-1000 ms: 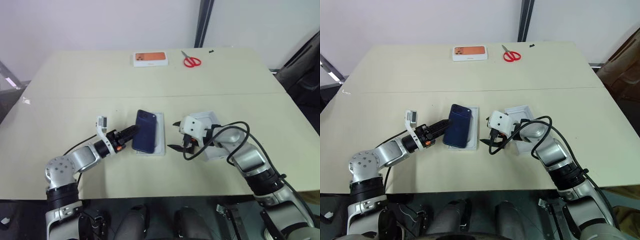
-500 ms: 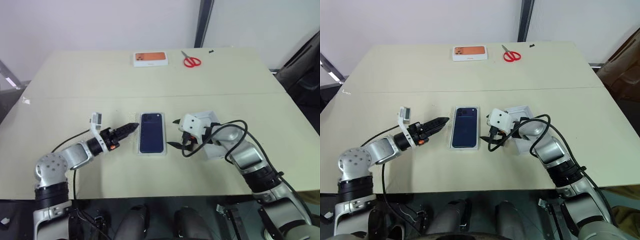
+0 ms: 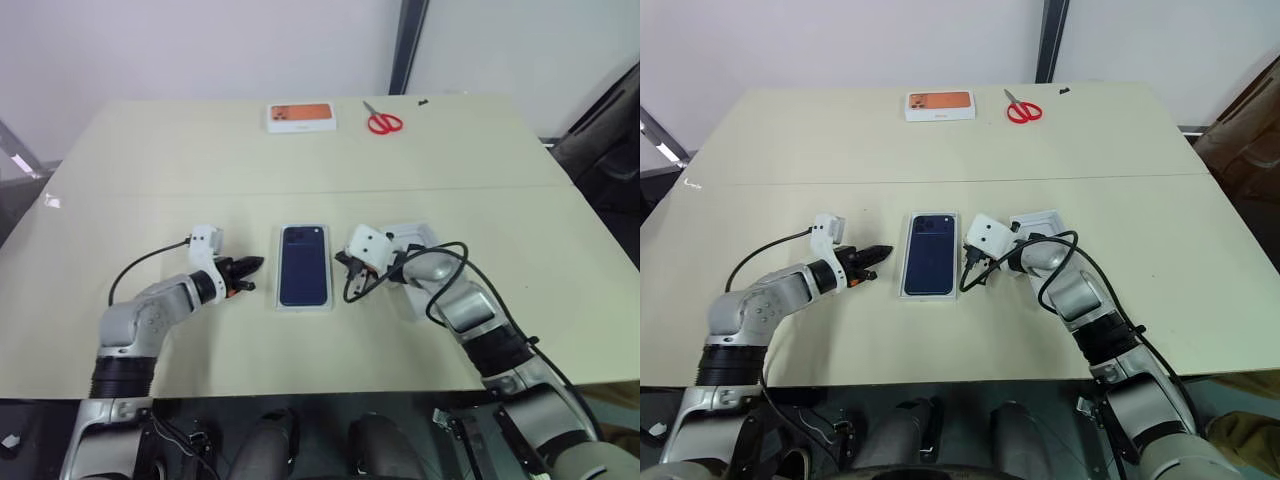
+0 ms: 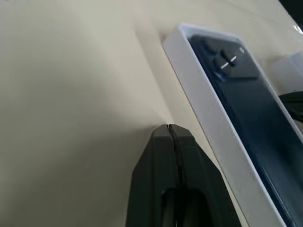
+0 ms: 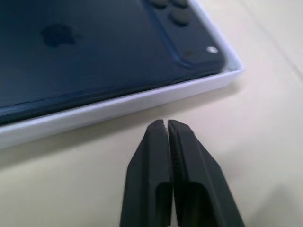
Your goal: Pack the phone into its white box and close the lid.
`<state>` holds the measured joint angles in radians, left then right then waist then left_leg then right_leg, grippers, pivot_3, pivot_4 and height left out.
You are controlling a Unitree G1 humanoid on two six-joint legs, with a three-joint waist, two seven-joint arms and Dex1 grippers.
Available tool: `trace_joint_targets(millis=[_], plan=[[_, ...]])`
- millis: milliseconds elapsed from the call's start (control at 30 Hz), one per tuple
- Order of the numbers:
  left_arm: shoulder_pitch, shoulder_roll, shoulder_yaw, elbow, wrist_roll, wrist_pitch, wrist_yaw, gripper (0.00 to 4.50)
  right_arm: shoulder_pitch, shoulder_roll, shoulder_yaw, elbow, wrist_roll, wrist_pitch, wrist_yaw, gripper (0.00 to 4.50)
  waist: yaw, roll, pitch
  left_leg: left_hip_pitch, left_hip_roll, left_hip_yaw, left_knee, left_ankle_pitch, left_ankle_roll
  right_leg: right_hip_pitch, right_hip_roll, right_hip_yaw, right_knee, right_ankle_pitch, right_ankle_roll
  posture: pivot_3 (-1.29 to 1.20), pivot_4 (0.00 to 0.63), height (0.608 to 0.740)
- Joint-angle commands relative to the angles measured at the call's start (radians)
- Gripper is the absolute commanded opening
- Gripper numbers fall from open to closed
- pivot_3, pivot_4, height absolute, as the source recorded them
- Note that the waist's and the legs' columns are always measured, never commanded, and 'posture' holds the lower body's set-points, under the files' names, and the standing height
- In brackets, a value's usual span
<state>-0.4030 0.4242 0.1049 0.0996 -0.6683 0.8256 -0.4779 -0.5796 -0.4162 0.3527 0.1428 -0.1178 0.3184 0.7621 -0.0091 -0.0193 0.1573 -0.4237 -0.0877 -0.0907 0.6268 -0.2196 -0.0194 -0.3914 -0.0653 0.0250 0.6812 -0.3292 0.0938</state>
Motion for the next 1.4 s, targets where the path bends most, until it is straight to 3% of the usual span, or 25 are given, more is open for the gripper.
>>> trace_joint_targets(millis=[33,167,367,600,800,1067,1400], plan=[[-0.040,-0.030,-0.037,0.013,0.025,0.008,-0.022,0.01,-0.033,0.006,0.003,-0.005,-0.017,-0.025,-0.001,0.07,0.000,0.000,0.000,0.000,0.000,0.000,0.001,0.000,0.000,0.000,0.000,0.000,0.000,0.000,0.000,0.00,0.150,0.734],[-0.086,-0.085,-0.065,0.023,0.034,0.013,-0.047,0.01,-0.042,-0.010,-0.025,0.002,-0.010,-0.023,0.001,0.07,-0.001,0.000,0.000,-0.001,0.000,0.000,0.002,0.000,0.000,0.000,0.000,0.000,0.000,0.000,0.000,0.00,0.150,0.734],[-0.120,-0.187,-0.113,-0.016,0.041,0.045,-0.047,0.01,-0.011,-0.122,-0.074,-0.027,-0.009,-0.019,0.041,0.07,0.001,0.000,0.000,-0.002,-0.001,0.000,0.003,0.000,0.001,-0.001,0.000,0.000,0.000,0.000,0.000,0.00,0.150,0.734],[-0.189,-0.298,-0.168,0.087,0.111,-0.023,-0.056,0.01,0.064,-0.241,-0.137,-0.044,-0.001,-0.024,0.074,0.07,0.004,0.000,0.000,-0.002,-0.001,0.001,0.004,-0.001,0.001,0.000,0.000,0.000,0.000,0.000,0.000,0.00,0.150,0.734],[-0.243,-0.334,-0.179,0.175,0.153,-0.069,-0.100,0.01,0.105,-0.281,-0.171,-0.034,-0.011,-0.034,0.059,0.07,0.002,0.000,0.000,-0.002,-0.001,0.001,0.004,-0.001,0.001,0.000,0.000,0.000,0.000,0.000,0.000,0.00,0.150,0.734],[-0.211,-0.332,-0.177,0.147,0.167,-0.054,-0.119,0.01,0.100,-0.274,-0.186,-0.038,0.000,-0.027,0.045,0.07,0.003,0.000,0.000,-0.002,-0.001,0.001,0.004,-0.001,0.001,0.001,0.000,0.000,0.000,0.000,0.000,0.00,0.150,0.734],[-0.167,-0.333,-0.169,0.069,0.157,-0.019,-0.103,0.01,0.012,-0.191,-0.158,0.034,-0.006,-0.046,0.011,0.07,-0.003,0.000,0.000,-0.002,0.000,0.001,0.004,0.000,0.001,0.000,0.000,0.000,0.001,0.000,0.000,0.00,0.150,0.734]])
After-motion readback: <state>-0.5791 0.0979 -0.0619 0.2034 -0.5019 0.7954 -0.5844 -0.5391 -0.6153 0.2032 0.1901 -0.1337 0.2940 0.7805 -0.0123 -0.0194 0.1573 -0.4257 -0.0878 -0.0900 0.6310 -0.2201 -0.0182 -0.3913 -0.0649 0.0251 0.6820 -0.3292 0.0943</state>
